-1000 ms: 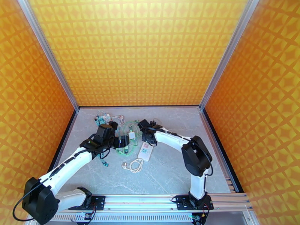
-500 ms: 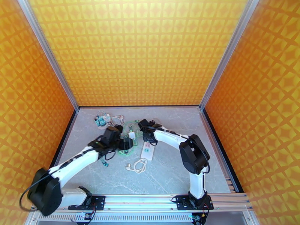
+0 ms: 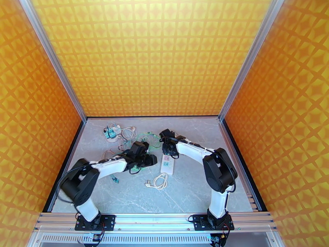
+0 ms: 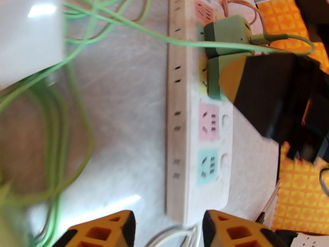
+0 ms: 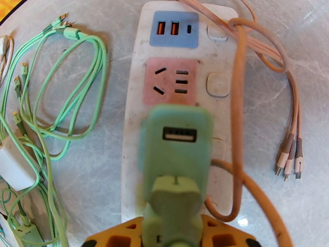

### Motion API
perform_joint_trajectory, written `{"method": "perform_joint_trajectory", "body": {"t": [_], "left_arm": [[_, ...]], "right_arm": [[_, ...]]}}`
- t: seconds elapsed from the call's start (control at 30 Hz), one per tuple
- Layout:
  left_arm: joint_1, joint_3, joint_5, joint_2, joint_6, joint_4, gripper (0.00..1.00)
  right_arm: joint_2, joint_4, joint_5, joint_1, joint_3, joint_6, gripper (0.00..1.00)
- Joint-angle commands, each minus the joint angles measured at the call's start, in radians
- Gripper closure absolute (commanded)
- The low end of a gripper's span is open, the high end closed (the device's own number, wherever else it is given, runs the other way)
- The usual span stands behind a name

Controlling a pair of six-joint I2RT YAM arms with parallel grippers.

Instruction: Pull the plug off the socket

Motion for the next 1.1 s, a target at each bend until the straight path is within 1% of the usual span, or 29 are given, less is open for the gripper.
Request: {"method": "perform_joint_trajectory", "body": {"t": [0.0,0.27,0.5,0.53,0.63,0.73,0.77,1.07], "left_arm": [[-0.009,0.081,0.061,0.058,-0.016,0.050,0.54],[-0.015,0.181,0.072,0.186,0.018,0.008,0.54],[-0.016,0.192,0.072,0.239,0.008,0.005,0.55],[-0.030,0.194,0.072,0.246,0.008,0.001,0.55],[-0.055,0.197,0.072,0.265,0.002,-0.016,0.60],[-0.060,0.197,0.053,0.281,-0.005,-0.066,0.68],[-0.061,0.202,0.048,0.289,-0.005,-0.090,0.69],[-0.062,0.242,-0.025,0.317,0.015,-0.276,0.69]], "right_arm": [[-0.032,0.025,-0.060,0.005,-0.021,-0.012,0.75],[-0.032,0.048,-0.113,0.005,-0.035,0.020,0.75],[-0.038,0.042,-0.130,0.005,-0.035,0.041,0.75],[-0.039,0.043,-0.133,0.005,-0.036,0.044,0.75],[-0.042,0.044,-0.140,0.005,-0.034,0.051,0.75],[-0.045,0.035,-0.147,0.005,-0.024,0.056,0.75],[-0.048,0.032,-0.150,0.005,-0.021,0.057,0.75],[-0.065,-0.078,-0.115,0.005,0.047,0.056,0.75]]}}
